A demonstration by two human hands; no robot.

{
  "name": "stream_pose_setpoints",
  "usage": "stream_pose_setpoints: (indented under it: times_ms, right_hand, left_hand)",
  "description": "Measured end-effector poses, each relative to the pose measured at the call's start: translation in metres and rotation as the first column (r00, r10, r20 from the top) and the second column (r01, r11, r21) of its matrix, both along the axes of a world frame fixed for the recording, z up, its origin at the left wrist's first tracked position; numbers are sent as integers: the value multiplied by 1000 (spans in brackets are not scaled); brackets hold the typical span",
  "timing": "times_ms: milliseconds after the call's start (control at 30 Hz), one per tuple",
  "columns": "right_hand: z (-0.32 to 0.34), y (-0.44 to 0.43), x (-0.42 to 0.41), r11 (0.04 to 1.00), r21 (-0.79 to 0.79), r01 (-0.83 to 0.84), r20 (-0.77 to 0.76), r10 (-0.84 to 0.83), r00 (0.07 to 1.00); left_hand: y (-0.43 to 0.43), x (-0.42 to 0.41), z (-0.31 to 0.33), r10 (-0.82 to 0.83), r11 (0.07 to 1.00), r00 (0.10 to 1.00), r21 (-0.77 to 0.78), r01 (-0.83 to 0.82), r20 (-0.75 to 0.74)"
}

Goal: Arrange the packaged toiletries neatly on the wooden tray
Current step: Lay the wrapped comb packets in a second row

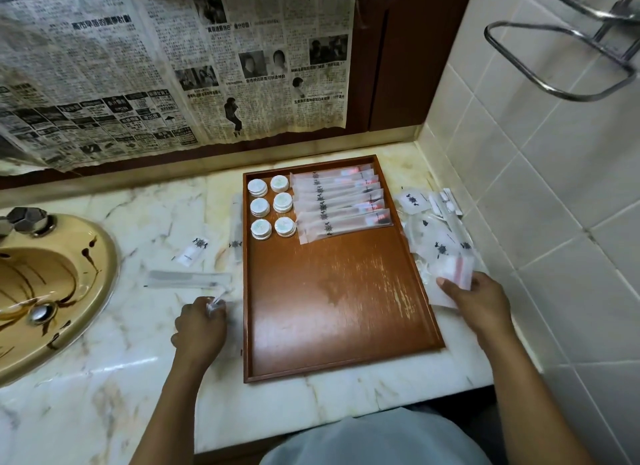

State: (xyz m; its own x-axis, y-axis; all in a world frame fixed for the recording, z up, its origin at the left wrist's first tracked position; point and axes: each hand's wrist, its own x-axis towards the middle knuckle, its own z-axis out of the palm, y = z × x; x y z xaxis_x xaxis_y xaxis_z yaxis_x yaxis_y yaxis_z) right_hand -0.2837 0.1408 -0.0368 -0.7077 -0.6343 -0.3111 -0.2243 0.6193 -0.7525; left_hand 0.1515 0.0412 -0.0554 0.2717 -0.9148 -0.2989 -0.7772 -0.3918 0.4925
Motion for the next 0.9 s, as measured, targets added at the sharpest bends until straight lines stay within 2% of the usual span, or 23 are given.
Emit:
stream_pose_setpoints:
  times_ms: [67, 200, 300, 400, 533, 633, 733, 900]
  right_hand:
    - [-10, 5, 1, 996, 84, -28, -172, 42, 984]
    - [-18, 11, 9, 991, 115, -63, -269, 92, 959]
    - [-20, 12, 11, 989, 71, -130, -372, 147, 916]
    - [-27, 12, 12, 960, 136, -247, -365, 280, 888]
    - [-38, 17, 17, 957, 159, -242, -375, 285, 882]
    - [-48, 22, 15, 938, 189, -292, -460, 347, 817]
    - [-52, 22, 13, 940, 164, -301, -503, 342, 794]
    - [-56, 25, 16, 944, 143, -299, -549, 327, 769]
  left_hand:
    - [0, -4, -2, -19, 1000, 993, 24, 16, 117]
    - [4, -8, -5, -29, 999, 988, -13, 32, 153]
    - [5, -7, -7, -63, 998, 985, 7, 62, 162]
    - [6, -7, -9, -95, 995, 980, 12, 95, 177]
    - [5, -5, -9, -93, 995, 980, -8, 95, 175]
    - [5, -4, -8, -56, 995, 986, -68, 67, 155]
    - [0, 0, -6, -48, 994, 988, -95, 62, 148]
    - [-30, 19, -2, -157, 975, 947, -108, 193, 279]
